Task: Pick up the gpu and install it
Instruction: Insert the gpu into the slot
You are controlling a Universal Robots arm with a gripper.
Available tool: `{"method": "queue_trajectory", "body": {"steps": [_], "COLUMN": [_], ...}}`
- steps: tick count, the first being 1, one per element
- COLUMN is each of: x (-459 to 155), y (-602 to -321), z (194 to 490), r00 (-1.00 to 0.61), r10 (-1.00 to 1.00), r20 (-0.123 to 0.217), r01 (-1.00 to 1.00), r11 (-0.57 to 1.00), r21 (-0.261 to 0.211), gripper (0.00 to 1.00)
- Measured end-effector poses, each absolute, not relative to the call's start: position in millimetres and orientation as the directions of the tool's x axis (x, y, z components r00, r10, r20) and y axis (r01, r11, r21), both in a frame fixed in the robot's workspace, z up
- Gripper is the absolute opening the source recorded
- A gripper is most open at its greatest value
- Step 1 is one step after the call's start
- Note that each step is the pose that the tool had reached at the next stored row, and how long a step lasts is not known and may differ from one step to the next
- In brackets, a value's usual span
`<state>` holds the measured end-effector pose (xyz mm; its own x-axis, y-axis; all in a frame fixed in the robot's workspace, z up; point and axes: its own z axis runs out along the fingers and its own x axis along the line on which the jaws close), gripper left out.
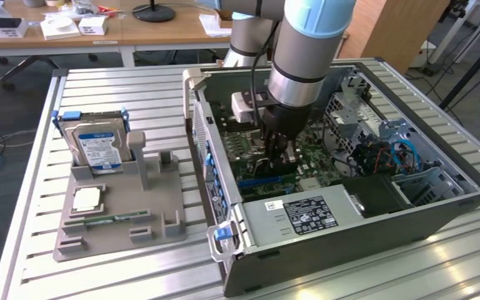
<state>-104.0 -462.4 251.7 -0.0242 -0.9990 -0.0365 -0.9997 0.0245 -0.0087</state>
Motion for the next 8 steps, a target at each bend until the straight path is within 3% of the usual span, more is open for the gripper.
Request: {"method": "queue_trajectory", "body": {"steps": [8], "x": [-104.1], "y": [-462.2], "z": [249.5], "r00": [-0.024], "r10": [-0.999], "r20": [-0.036], "r01": [-1.000], "r11": [0.025], "r21": [-0.009], "gripper": [0.26]}}
